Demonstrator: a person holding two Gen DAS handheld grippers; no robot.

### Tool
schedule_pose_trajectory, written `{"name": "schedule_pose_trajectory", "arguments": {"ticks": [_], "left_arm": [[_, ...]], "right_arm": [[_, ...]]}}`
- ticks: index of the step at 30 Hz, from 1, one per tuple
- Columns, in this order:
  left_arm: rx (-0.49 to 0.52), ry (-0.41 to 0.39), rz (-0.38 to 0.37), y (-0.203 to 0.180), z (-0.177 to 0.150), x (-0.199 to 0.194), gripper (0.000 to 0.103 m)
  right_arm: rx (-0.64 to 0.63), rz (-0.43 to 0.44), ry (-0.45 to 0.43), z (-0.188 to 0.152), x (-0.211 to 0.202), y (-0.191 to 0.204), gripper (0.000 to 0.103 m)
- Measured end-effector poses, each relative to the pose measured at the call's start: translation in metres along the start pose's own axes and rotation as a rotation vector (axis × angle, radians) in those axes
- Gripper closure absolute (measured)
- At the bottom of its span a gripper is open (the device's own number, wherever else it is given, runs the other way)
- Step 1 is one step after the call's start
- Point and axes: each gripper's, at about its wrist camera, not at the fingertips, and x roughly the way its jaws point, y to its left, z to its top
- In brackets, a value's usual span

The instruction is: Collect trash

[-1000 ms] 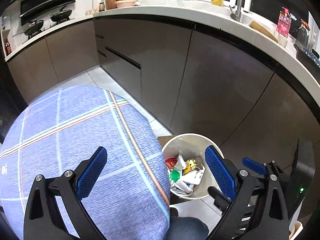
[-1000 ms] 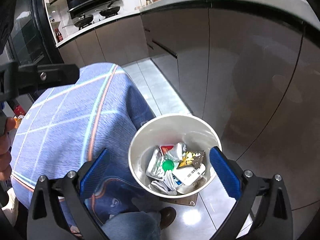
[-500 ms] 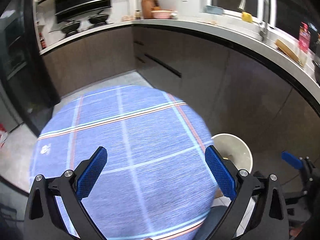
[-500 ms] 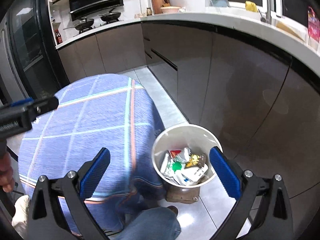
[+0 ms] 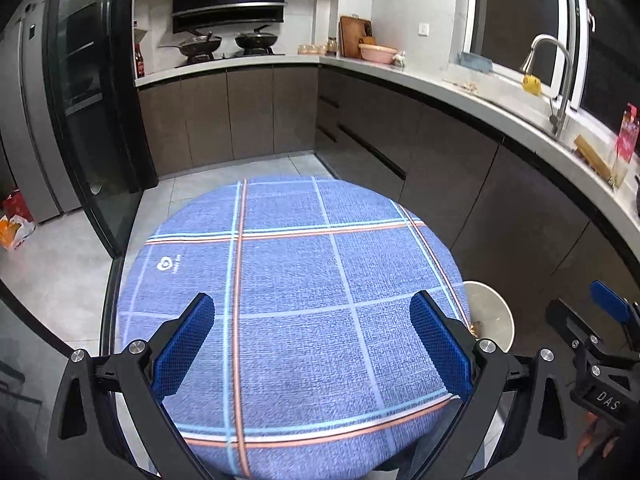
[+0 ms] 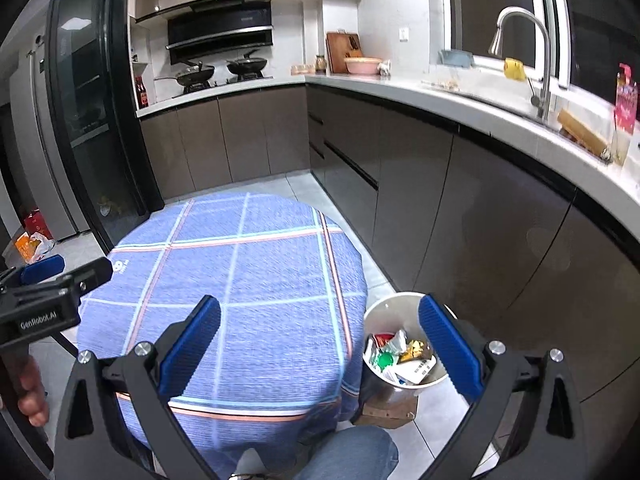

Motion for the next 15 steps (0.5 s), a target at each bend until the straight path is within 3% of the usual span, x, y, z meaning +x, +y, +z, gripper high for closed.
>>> {"name": "schedule_pose_trajectory", "arguments": {"ticks": [15], "left_arm": [[-0.001, -0.165, 0.002, 0.024, 0.015, -0.092, 0.008]], "right_arm": [[-0.018, 0.001, -0.136, 0.024, -0.076, 0.037, 0.003]]}}
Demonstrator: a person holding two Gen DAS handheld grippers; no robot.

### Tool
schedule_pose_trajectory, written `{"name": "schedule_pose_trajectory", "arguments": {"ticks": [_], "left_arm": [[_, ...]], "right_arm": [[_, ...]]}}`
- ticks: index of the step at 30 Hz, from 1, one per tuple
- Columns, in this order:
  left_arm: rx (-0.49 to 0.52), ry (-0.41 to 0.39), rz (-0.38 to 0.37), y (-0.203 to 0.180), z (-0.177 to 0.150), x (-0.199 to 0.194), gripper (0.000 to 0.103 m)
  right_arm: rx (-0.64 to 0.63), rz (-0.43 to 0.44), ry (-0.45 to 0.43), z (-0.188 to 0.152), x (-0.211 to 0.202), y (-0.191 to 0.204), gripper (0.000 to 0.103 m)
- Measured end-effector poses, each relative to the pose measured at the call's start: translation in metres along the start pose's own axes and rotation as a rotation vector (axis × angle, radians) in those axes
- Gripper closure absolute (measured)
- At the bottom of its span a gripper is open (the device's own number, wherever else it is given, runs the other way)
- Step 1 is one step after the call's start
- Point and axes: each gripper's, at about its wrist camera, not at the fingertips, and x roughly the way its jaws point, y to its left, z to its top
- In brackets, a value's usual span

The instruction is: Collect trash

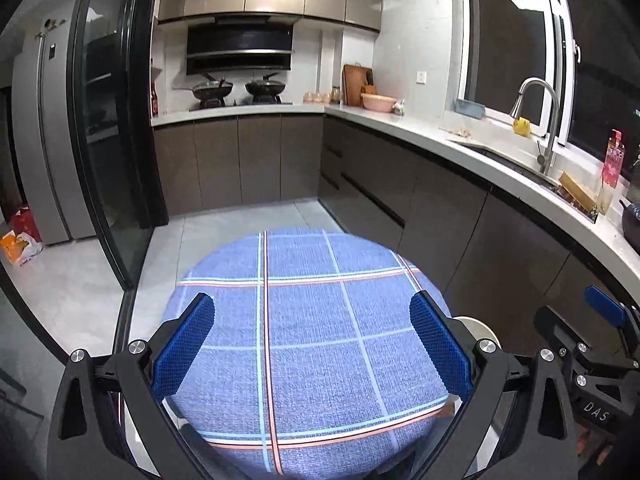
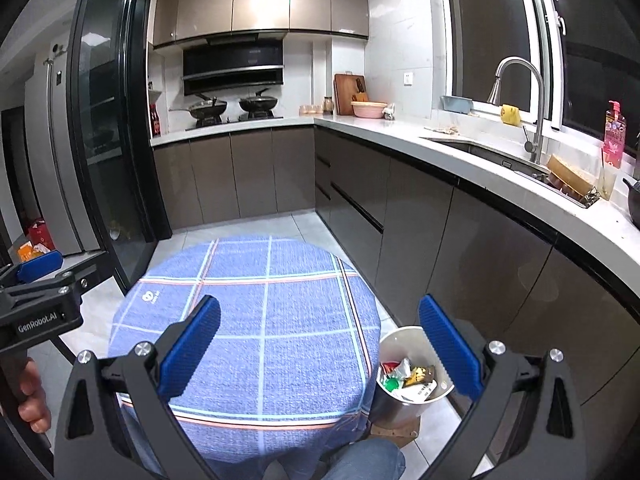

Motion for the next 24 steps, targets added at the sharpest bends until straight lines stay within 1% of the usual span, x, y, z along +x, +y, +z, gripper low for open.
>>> {"name": "schedule_pose_trajectory", "arguments": {"ticks": [8, 24], "left_arm": [[-0.015, -0.041, 0.007, 0.012, 0.005, -0.022, 0.008], [-0.018, -0.051, -0.020, 0.013, 0.009, -0.025, 0.008]], "right_arm": [[-0.007, 0.014, -0.046, 0.009, -0.018, 0.010, 0.003], [-0.015, 0.013, -0.065, 0.016, -0.026, 0.015, 0.003]]}}
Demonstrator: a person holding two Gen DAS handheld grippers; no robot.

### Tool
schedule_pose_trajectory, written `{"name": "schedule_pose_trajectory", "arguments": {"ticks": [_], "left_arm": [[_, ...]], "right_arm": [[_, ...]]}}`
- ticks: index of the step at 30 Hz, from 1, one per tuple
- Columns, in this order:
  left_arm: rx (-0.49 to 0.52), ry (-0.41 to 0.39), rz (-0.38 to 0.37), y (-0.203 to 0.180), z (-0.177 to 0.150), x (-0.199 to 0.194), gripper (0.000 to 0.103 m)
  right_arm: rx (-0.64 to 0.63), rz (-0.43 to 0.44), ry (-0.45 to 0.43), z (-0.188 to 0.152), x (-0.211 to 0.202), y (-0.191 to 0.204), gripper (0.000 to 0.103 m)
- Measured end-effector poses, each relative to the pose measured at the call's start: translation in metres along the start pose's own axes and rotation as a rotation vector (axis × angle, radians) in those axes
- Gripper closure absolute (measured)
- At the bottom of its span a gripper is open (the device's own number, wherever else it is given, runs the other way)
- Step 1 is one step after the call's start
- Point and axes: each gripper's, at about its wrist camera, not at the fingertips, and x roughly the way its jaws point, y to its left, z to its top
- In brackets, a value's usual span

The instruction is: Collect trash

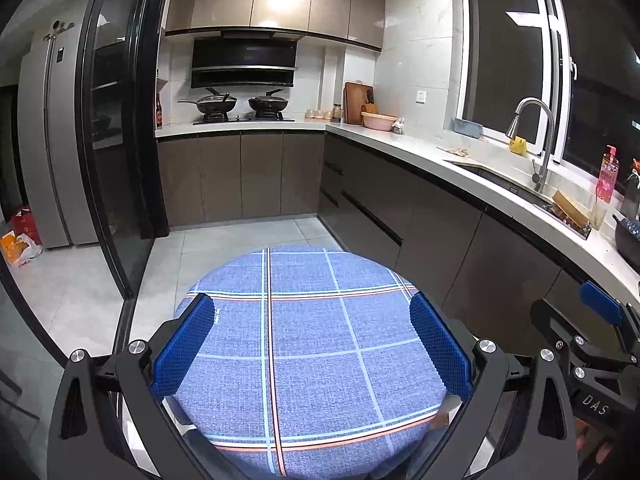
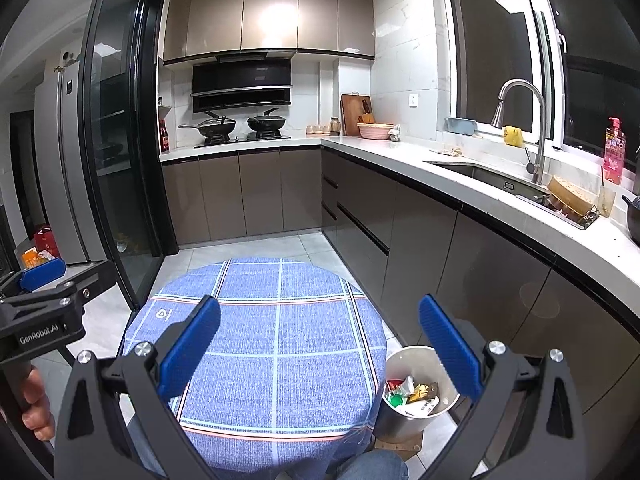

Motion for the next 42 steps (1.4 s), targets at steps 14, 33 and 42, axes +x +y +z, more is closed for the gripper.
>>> {"name": "schedule_pose_trajectory", "arguments": {"ticks": [14, 33, 42], "left_arm": [[-0.010, -0.002, -0.008, 0.0069, -0.0005, 0.0004, 0.008], [-0.011, -0.001, -0.011, 0.0038, -0.0036, -0.0018, 0.008], [-0.011, 0.000, -0.015, 0.0059, -0.0021, -0.0019, 0.008]], "right_arm": [[-0.006, 0.004, -0.002, 0.0006, 0.0004, -0.0007, 0.003], [-0.002, 0.005, -0.007, 0.0023, -0.0005, -0.0035, 0.003], [-0.003, 0.005, -0.006, 0.0019, -0.0006, -0.0026, 0.003]]}}
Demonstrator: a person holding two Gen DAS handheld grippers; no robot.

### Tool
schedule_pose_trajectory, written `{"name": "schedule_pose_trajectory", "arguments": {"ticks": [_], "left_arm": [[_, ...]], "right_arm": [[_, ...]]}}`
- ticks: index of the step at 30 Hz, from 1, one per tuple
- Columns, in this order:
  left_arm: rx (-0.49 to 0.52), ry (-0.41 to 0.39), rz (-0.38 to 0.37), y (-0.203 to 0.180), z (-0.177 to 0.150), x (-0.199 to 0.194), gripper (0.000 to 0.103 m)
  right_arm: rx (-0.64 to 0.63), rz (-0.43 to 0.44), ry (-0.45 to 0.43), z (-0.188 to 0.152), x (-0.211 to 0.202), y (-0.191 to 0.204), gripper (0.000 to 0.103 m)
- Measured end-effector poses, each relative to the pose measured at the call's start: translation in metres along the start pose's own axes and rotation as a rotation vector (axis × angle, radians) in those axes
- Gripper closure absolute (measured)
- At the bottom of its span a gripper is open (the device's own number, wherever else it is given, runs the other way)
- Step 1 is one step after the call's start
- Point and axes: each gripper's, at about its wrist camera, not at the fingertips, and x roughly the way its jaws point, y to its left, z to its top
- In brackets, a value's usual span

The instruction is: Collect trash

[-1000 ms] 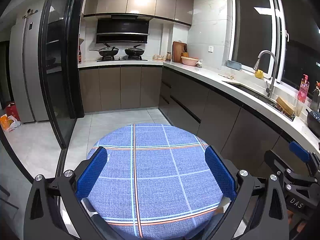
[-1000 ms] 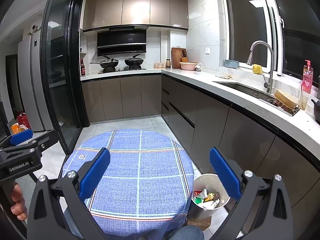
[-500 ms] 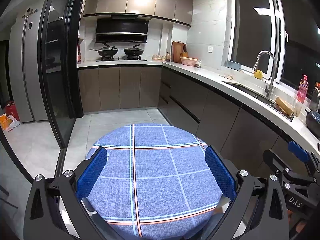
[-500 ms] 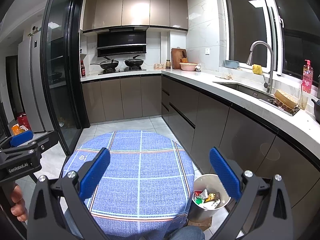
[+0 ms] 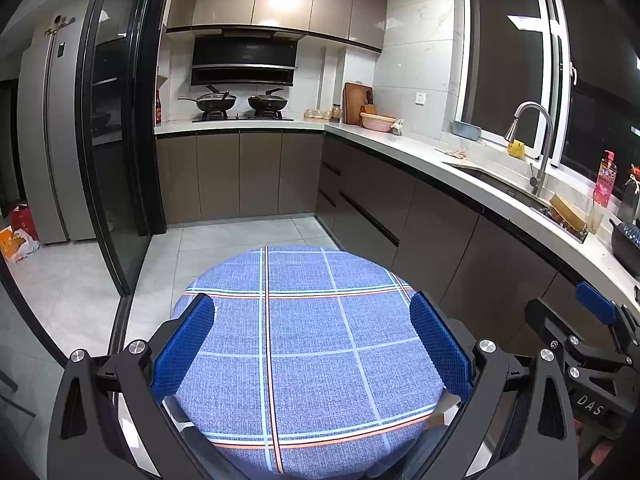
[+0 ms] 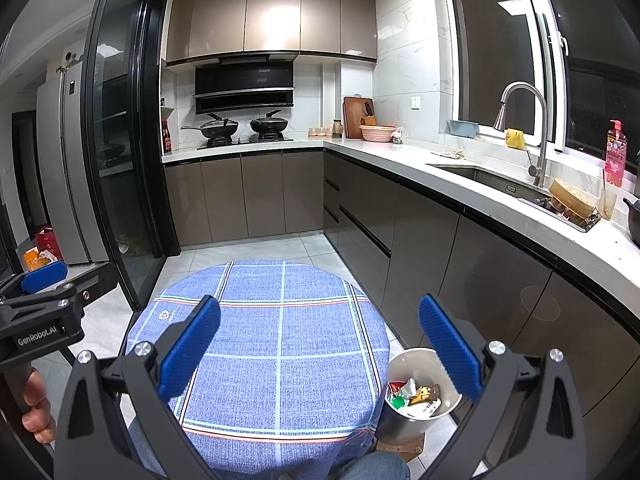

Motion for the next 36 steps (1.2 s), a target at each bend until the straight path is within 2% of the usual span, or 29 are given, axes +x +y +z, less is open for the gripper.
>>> {"name": "schedule_pose_trajectory", "arguments": {"ticks": [36], "left_arm": [[-0.008, 0.006, -0.002, -0.0029, 0.0015, -0.0030, 0.008]], "right_arm": [[-0.003, 0.007, 0.003, 0.0002, 0.0009, 0.0028, 0.003]]}}
